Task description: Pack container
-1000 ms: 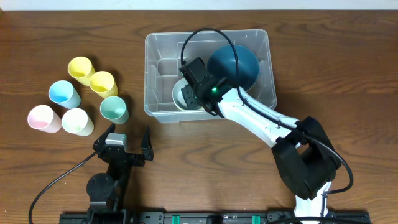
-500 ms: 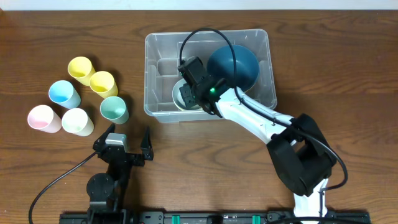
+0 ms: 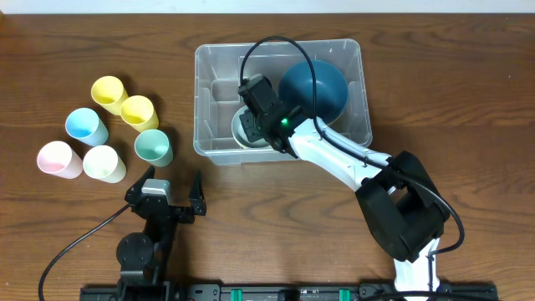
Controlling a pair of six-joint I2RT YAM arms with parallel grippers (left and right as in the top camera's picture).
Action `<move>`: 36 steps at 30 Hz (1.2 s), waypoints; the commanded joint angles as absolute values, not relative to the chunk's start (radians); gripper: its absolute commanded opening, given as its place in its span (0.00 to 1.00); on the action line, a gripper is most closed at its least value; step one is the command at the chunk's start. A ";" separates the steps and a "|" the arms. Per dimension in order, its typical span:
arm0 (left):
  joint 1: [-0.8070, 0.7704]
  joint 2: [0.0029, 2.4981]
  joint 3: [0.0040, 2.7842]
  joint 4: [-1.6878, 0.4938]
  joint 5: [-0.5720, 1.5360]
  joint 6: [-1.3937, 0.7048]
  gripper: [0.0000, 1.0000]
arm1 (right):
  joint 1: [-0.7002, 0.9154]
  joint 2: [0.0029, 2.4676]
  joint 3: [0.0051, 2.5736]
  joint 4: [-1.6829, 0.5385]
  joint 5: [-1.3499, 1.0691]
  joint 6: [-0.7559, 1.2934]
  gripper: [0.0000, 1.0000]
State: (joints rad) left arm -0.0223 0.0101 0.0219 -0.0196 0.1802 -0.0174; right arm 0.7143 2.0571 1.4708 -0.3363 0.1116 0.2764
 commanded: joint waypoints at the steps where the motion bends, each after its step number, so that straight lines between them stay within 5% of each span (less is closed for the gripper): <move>1: -0.018 0.005 0.004 -0.052 0.195 0.000 0.98 | 0.710 2.070 1.486 -0.324 0.132 0.264 0.22; 24: -0.018 0.005 0.004 -0.052 0.194 0.000 0.98 | 0.692 2.128 1.486 -0.238 0.182 0.276 0.14; 26: -0.018 0.005 0.004 -0.052 0.195 0.000 0.98 | 0.692 2.128 1.486 -0.233 0.192 0.276 0.15; 31: -0.018 0.005 0.004 -0.052 0.194 0.000 0.98 | 0.692 2.128 1.486 -0.219 0.196 0.276 0.38; 36: -0.018 0.005 0.004 -0.052 0.195 0.000 0.98 | 0.692 2.128 1.486 -0.208 0.196 0.276 0.43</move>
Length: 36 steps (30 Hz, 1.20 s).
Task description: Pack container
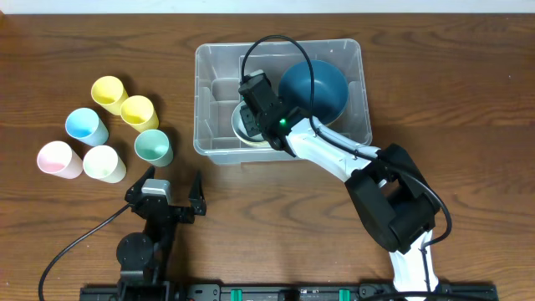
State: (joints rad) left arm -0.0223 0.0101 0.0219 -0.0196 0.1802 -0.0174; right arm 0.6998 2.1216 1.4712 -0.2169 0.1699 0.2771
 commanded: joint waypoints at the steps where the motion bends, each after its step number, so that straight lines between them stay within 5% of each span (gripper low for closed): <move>1: -0.018 0.005 0.004 -0.052 0.195 0.000 0.98 | 0.692 2.128 1.486 -0.205 0.196 0.276 0.43; 24: -0.018 0.005 0.004 -0.052 0.195 0.000 0.98 | 0.696 2.127 1.486 -0.070 0.204 0.275 0.51; 36: -0.018 0.005 0.004 -0.053 0.195 0.000 0.98 | 0.759 1.926 1.487 -0.265 0.076 0.264 0.31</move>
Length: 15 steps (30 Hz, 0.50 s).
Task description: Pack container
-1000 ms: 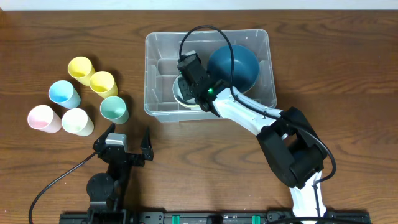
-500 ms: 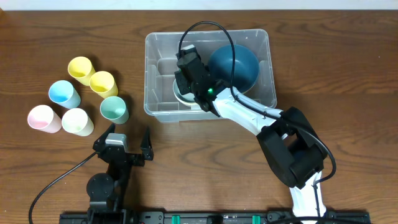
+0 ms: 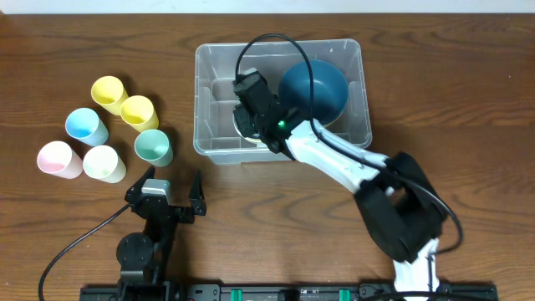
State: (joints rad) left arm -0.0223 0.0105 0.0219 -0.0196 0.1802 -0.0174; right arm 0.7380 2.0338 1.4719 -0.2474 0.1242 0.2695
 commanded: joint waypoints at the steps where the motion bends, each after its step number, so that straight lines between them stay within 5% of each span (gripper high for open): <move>1: -0.018 0.005 0.004 -0.052 0.195 0.000 0.98 | 0.762 1.911 1.487 -0.280 0.070 0.265 0.28; 15: -0.018 0.005 0.004 -0.052 0.195 0.000 0.98 | 0.780 1.895 1.486 -0.538 -0.039 0.306 0.10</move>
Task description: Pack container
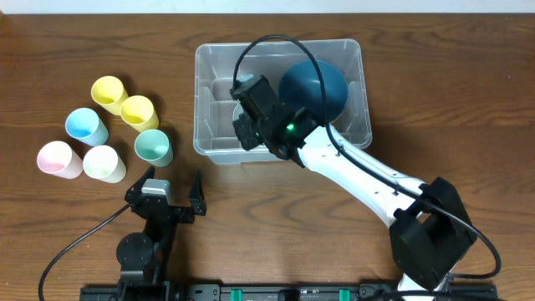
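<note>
A clear plastic container (351, 58) stands at the back middle of the table. A dark blue bowl (322, 88) lies in its right half. My right gripper (245, 132) reaches down into the container's left half, near the front wall. Its fingers are hidden under the wrist, so whether it is open or shut cannot be told, and what lies beneath it is covered. Left of the container stand several pastel cups: yellow (107, 90), orange-yellow (138, 110), blue (85, 125), green (153, 146), pink (57, 158) and cream (104, 163). My left gripper (172, 194) rests open at the front left, holding nothing.
The right arm (368, 176) stretches diagonally from the front right corner across to the container. A black cable (251, 50) loops over the container's back part. Bare wooden table (451, 100) lies to the right of the container.
The right arm now stretches out longer, with its base joints further right and nearer the front. The gripper sits slightly closer to the container's front wall and covers the white bowl seen before.
The right gripper stayed in the container's left half throughout, over a white bowl beside the blue bowl. It shifted slightly back and left, then came forward, and the white bowl is now covered. Cups and left arm have not moved.
</note>
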Controlling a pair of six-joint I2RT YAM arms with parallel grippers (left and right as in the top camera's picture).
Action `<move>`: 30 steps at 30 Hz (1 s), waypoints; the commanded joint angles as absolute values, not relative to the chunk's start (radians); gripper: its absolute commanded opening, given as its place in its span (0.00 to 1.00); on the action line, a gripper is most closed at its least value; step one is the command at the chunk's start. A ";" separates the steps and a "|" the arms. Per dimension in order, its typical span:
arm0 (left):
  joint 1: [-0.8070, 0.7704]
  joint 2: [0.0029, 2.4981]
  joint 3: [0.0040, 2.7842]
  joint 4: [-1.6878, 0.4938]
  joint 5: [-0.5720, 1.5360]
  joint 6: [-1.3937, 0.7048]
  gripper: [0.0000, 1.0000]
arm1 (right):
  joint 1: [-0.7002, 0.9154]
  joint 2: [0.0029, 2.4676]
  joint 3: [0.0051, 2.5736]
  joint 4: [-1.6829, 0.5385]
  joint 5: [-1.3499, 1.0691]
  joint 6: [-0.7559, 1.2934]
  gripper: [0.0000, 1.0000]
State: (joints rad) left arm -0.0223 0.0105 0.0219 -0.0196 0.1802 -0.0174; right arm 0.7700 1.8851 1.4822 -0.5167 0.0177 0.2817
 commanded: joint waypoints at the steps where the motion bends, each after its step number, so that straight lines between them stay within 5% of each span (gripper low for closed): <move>1: -0.018 0.005 0.004 -0.052 0.194 0.000 0.98 | 0.780 1.895 1.486 -0.546 -0.046 0.315 0.10; 30: -0.018 0.005 0.004 -0.052 0.195 0.000 0.98 | 0.770 1.964 1.483 -0.719 -0.114 0.329 0.12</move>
State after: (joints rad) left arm -0.0223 0.0105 0.0219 -0.0196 0.1802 -0.0174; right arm 0.7696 1.9343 1.4822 -0.7048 -0.0898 0.3145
